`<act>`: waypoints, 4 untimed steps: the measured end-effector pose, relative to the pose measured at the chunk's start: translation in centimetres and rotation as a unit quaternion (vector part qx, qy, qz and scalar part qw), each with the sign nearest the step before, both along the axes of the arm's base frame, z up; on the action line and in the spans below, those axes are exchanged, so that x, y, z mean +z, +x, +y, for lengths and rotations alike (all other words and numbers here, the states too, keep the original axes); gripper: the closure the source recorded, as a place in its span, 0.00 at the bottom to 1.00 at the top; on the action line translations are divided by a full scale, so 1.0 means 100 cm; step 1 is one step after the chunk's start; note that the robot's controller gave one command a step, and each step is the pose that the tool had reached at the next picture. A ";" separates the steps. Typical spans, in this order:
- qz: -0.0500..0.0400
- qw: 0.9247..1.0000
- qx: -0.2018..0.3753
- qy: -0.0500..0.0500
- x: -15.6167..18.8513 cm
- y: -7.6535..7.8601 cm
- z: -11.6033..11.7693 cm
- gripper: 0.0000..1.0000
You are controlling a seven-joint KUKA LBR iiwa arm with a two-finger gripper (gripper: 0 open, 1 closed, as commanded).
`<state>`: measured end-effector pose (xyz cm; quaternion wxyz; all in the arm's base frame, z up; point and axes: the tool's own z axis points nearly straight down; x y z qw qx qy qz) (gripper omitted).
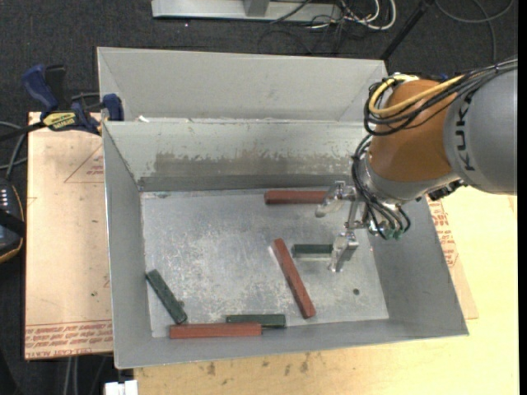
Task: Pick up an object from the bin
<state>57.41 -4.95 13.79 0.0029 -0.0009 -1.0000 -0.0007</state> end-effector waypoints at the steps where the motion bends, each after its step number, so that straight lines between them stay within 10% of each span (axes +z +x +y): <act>1: -0.003 1.000 0.001 0.000 0.004 0.002 0.000 0.00; 2: -0.017 0.999 -0.033 0.000 -0.059 0.027 0.001 1.00; 3: -0.017 0.999 -0.033 -0.001 -0.059 0.027 0.001 1.00; 4: -0.008 0.999 -0.035 -0.001 0.124 0.030 -0.011 1.00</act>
Offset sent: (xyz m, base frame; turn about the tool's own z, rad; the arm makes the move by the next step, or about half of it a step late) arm 0.0182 0.0006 -0.0679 0.0657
